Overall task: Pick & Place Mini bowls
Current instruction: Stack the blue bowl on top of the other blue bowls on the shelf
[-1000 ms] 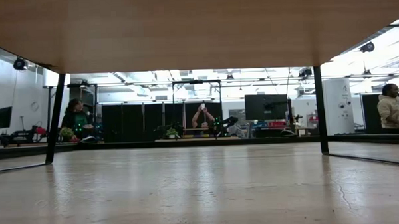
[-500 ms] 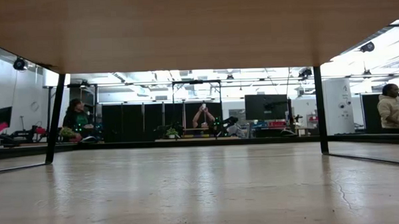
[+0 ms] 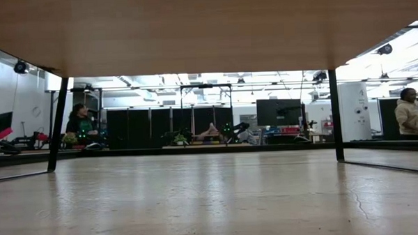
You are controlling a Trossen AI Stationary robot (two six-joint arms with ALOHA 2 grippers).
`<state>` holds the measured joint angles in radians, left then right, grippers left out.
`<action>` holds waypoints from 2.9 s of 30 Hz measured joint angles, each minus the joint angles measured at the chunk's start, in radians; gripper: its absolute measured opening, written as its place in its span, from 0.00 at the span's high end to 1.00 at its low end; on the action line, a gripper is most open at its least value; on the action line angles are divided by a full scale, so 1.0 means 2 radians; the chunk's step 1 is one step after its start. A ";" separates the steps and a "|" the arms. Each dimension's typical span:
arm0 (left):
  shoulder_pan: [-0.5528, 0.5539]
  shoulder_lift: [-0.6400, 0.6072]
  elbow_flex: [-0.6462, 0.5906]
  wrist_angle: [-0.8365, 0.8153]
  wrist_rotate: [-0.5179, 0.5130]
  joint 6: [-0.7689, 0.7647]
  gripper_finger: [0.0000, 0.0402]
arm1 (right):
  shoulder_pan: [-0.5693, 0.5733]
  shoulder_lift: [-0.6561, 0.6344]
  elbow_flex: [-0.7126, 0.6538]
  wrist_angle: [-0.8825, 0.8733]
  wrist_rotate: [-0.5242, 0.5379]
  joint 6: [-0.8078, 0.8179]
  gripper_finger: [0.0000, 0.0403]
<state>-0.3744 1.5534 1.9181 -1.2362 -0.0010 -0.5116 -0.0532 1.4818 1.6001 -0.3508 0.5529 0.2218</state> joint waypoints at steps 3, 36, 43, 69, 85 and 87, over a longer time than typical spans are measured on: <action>-0.006 0.024 0.019 0.000 0.000 -0.019 1.00 | 0.000 0.002 0.000 -0.017 0.000 0.006 0.40; -0.014 0.138 0.037 -0.044 0.022 -0.194 0.94 | 0.001 0.003 0.000 -0.167 -0.007 0.024 0.40; -0.014 0.138 0.037 -0.019 0.023 -0.210 0.76 | 0.002 0.003 0.000 -0.168 -0.008 0.028 0.40; -0.014 0.142 0.086 -0.047 -0.004 -0.258 0.66 | 0.002 0.002 -0.001 -0.214 -0.019 0.032 0.40; -0.012 0.146 0.065 -0.041 0.029 -0.263 0.67 | 0.002 0.003 -0.001 -0.216 -0.019 0.032 0.40; -0.010 0.140 0.072 -0.039 0.032 -0.266 0.67 | 0.002 0.003 -0.001 -0.216 -0.019 0.032 0.40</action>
<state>-0.3948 1.8333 2.0617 -1.3146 0.0638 -1.0446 -0.0502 1.4876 1.5986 -0.7830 0.5152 0.2852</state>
